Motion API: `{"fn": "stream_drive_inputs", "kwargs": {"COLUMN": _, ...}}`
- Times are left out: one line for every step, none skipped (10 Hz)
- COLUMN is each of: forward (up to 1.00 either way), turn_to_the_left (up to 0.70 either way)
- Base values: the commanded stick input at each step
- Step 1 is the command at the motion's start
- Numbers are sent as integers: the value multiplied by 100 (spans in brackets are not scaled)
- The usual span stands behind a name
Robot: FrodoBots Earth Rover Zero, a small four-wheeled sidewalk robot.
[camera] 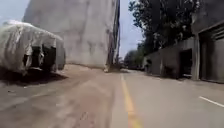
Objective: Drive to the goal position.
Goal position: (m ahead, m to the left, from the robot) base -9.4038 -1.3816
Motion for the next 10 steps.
{"fn": "stream_drive_inputs", "kwargs": {"forward": 100, "turn_to_the_left": 0}}
{"fn": "stream_drive_inputs", "kwargs": {"forward": 100, "turn_to_the_left": 0}}
{"fn": "stream_drive_inputs", "kwargs": {"forward": 100, "turn_to_the_left": 0}}
{"fn": "stream_drive_inputs", "kwargs": {"forward": 100, "turn_to_the_left": 0}}
{"fn": "stream_drive_inputs", "kwargs": {"forward": 100, "turn_to_the_left": 0}}
{"fn": "stream_drive_inputs", "kwargs": {"forward": 100, "turn_to_the_left": 0}}
{"fn": "stream_drive_inputs", "kwargs": {"forward": 100, "turn_to_the_left": 0}}
{"fn": "stream_drive_inputs", "kwargs": {"forward": 100, "turn_to_the_left": -29}}
{"fn": "stream_drive_inputs", "kwargs": {"forward": 100, "turn_to_the_left": -37}}
{"fn": "stream_drive_inputs", "kwargs": {"forward": 100, "turn_to_the_left": -40}}
